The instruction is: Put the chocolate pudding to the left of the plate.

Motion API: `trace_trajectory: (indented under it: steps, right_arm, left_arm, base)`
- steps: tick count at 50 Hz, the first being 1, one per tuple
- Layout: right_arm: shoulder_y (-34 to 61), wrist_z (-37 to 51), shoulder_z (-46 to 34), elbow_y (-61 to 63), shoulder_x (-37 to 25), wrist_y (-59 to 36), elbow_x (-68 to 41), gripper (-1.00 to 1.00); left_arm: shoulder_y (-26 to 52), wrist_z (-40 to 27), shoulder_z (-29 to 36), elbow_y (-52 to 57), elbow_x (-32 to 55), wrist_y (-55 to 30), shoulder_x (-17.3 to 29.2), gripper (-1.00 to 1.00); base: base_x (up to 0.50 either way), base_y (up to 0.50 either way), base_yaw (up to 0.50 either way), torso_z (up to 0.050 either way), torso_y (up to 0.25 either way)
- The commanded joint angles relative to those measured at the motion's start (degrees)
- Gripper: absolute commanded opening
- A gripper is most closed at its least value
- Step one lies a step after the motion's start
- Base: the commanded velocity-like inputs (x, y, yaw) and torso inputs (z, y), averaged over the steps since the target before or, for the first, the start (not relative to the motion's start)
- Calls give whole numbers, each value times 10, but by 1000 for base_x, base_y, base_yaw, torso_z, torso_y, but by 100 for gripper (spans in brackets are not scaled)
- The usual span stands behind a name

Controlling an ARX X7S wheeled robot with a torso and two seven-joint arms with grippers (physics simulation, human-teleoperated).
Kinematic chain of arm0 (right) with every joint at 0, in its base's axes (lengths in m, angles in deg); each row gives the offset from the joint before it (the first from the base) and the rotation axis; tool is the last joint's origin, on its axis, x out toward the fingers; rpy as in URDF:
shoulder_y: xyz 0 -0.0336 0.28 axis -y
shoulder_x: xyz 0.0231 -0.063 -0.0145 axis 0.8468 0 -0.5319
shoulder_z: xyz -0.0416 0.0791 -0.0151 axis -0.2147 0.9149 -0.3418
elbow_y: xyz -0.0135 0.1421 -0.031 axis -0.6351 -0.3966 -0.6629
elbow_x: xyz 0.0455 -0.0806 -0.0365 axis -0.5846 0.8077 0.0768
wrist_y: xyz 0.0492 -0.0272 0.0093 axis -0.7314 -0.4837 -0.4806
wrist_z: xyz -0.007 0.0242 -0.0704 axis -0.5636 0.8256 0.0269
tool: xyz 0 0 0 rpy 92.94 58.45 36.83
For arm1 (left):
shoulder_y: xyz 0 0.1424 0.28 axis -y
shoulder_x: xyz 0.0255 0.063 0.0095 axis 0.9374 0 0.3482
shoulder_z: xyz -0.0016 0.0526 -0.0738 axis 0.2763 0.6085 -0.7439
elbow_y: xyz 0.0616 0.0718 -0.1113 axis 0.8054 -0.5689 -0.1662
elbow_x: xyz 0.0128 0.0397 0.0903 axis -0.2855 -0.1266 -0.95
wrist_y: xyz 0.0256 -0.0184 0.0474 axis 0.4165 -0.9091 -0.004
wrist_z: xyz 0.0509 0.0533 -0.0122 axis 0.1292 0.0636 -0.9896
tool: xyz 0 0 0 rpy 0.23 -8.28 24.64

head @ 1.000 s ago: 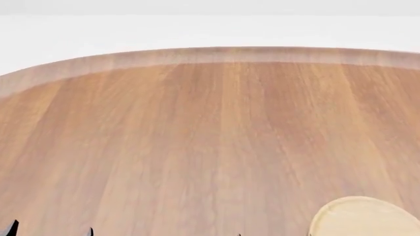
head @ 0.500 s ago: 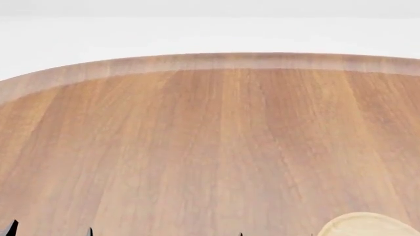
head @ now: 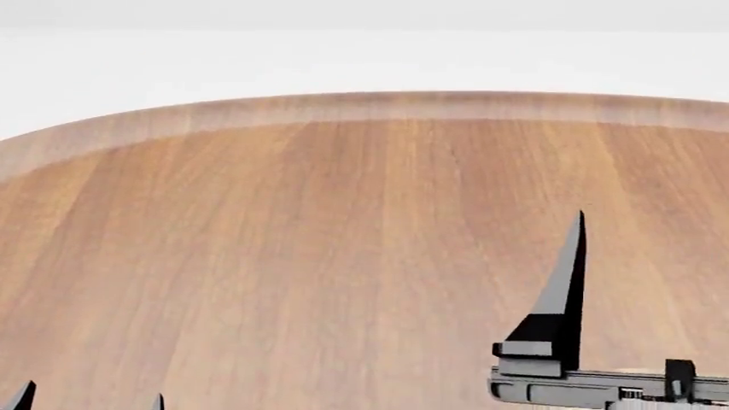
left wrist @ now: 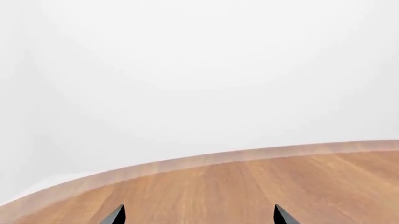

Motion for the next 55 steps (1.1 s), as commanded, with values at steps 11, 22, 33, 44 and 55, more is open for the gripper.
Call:
trace_trajectory:
  steps: [11,22,33,44,55]
  right_arm:
    - [-132,-394,462,54,-375,-65,-369,100]
    - [-499,-520,669,90,-379,34,-278,100]
    - [-494,-502,457,89,-361,83,-124,100]
    - [-433,-411,227,28,-429,98,-73,100]
    - [-345,-365,69,-6,-446,93,-83,100]
  left_arm:
    - [6,-4,7,-7,-2,-5,1,100]
    - [11,-2,16,-19,-4,-5,-1,100]
    - [14,-3,24,-22,-6,-11,-2,100]
    - [15,-3,27,-26,-6,-10,0,100]
    - [17,-5,30,-27,-7,-11,1,100]
  base:
    - [0,0,0,0,0]
    - [0,0,0,0,0]
    - [0,0,0,0,0]
    - [0,0,0,0,0]
    - [0,0,0,0,0]
